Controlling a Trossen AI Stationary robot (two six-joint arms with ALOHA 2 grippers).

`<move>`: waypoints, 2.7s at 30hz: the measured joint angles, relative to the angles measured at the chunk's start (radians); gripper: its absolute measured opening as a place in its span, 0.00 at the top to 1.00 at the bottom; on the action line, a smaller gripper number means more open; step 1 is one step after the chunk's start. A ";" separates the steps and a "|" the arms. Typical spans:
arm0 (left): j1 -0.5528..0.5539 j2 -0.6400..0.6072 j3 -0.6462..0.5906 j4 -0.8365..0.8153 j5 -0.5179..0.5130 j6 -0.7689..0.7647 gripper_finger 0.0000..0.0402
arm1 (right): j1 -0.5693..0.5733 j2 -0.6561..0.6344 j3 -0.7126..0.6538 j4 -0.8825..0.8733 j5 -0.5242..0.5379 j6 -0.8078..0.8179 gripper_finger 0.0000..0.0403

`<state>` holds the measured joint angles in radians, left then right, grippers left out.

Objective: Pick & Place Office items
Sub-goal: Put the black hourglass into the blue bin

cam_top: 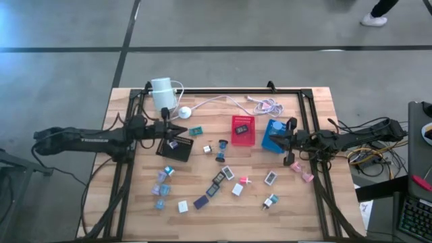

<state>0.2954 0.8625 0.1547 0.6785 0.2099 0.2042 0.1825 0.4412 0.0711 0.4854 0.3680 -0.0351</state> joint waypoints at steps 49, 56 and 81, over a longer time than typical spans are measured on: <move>-0.190 0.679 0.758 -0.826 -0.099 -0.294 0.76 | 0.001 0.000 0.000 -0.008 -0.001 0.028 0.94; -0.236 0.894 0.919 -0.876 -0.104 -0.439 0.51 | 0.001 0.000 0.000 -0.009 -0.001 0.025 0.94; -0.304 1.130 1.153 -1.137 -0.159 -0.287 0.66 | 0.001 0.000 0.000 -0.011 -0.001 0.024 0.94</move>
<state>-0.0086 1.9921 1.3079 -0.4587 0.0506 -0.0825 0.1831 0.4410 0.0711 0.4742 0.3670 -0.0109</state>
